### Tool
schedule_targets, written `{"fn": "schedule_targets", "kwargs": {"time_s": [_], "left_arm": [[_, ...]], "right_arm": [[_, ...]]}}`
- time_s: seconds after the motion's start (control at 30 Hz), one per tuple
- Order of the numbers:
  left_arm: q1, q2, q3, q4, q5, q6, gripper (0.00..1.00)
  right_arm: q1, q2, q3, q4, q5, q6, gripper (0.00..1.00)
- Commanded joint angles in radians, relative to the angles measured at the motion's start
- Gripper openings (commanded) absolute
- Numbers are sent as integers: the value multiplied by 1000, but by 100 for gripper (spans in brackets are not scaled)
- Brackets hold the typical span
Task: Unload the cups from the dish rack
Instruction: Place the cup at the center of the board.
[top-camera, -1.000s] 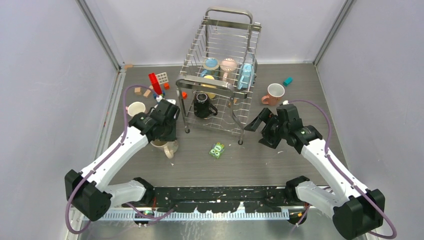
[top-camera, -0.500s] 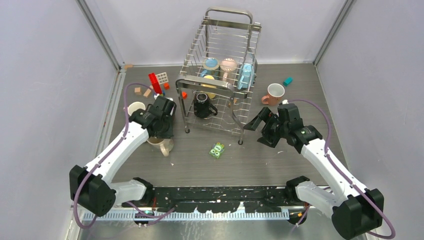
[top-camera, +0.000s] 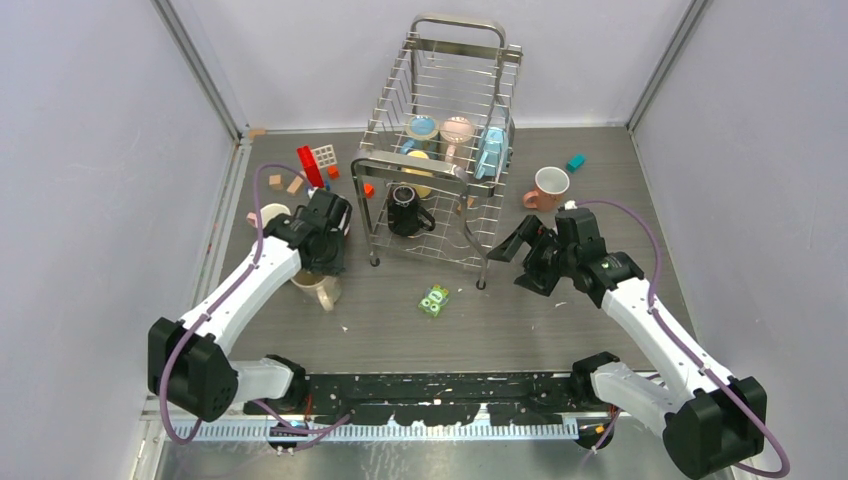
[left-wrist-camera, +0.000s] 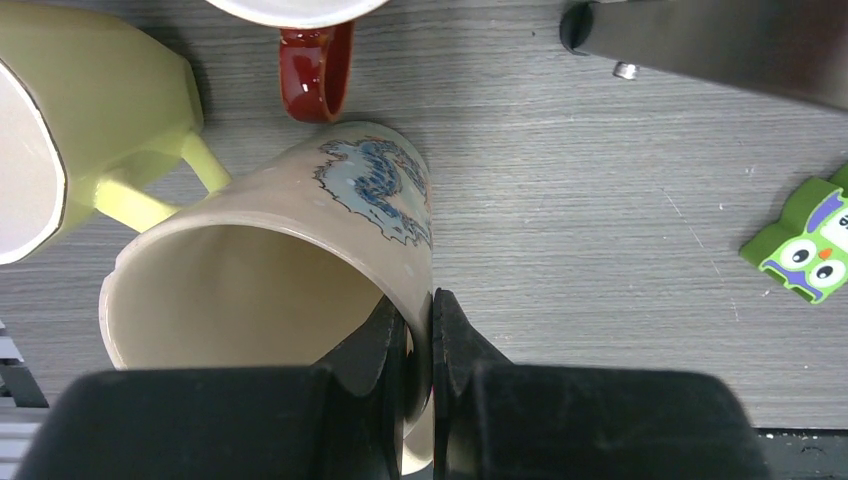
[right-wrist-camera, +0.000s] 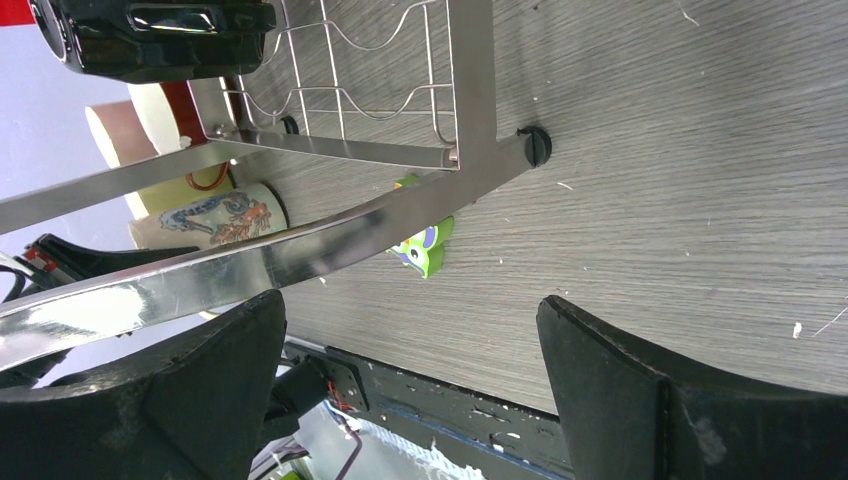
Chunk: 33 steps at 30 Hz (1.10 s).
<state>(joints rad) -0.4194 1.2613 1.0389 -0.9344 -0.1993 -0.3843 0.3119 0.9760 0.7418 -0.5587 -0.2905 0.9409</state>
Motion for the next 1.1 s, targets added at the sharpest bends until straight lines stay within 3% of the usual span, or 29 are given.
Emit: {"fn": "schedule_targets", "kwargs": {"time_s": [0.0,0.43,0.63,1.07], "left_arm": [[28,-3,11,49,-62,43,0],[31,23,18,59,-5,35,1],[31,-15,44,46,18,23,27],[31,-138,116,-10,64,-13,52]], "right_arm": [[-7,1,4,31,-16,-18,100],[-11,9,28,16,-6,-36,100],[-12,19,65,4,7,-53,100],[-12,55,124,11,48,-72,100]]}}
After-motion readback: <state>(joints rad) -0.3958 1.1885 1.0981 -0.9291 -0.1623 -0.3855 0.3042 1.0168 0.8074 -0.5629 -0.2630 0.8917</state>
